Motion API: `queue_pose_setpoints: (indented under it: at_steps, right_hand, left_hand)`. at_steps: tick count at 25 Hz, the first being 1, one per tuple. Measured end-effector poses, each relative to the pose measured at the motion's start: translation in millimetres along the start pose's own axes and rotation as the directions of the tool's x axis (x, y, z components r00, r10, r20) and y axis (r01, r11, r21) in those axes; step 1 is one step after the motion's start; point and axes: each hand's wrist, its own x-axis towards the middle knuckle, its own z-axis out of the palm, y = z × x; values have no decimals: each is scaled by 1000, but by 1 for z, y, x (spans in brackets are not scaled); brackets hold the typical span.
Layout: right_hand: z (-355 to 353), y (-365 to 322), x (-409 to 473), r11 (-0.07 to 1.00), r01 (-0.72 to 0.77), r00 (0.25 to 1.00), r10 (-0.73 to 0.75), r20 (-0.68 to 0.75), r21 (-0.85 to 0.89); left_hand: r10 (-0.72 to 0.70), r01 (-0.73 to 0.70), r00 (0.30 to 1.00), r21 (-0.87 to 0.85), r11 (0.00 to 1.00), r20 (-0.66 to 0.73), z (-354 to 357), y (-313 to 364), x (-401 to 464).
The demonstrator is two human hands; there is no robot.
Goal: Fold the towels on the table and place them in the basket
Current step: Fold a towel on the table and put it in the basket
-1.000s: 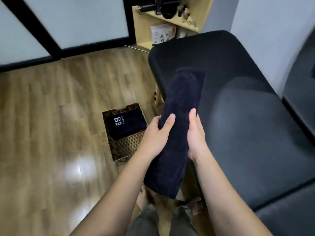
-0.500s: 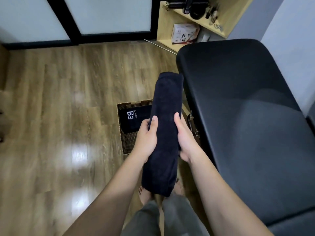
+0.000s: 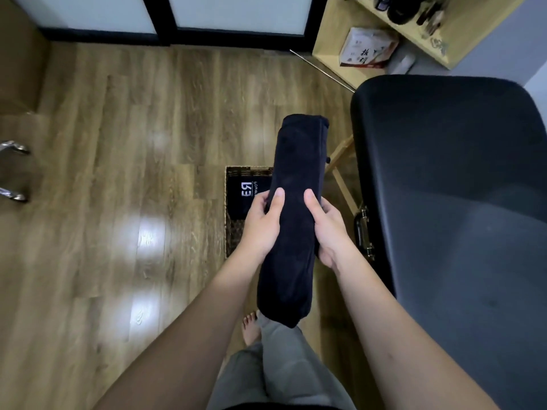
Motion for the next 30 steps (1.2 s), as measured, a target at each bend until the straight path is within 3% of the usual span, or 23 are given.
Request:
queue_pose_setpoints:
  at_steps: [5, 10, 13, 19, 26, 30]
  right_hand:
    - [7, 5, 36, 1000, -24, 998, 26, -60, 18]
    - [14, 24, 67, 998, 12, 969, 5, -248, 67]
    - [30, 41, 83, 989, 25, 937, 28, -349, 146]
    - [59, 68, 92, 936, 56, 921, 86, -380, 348]
    - [51, 114, 145, 862, 44, 878, 208, -432, 505]
    - [33, 168, 204, 832, 47, 840, 266, -473, 553]
  left_hand:
    - [-52, 59, 993, -63, 996, 110, -6, -9, 36]
    - [-180, 146, 902, 117, 982, 392, -29, -20, 67]
    - [-205, 94, 876, 264, 960, 436, -48, -28, 88]
    - [-202, -33, 833, 411, 911, 515, -87, -35, 132]
    - [-238, -267, 765, 631, 728, 598, -75, -55, 210]
    - [-270, -357, 725, 680, 640, 634, -55, -111, 258]
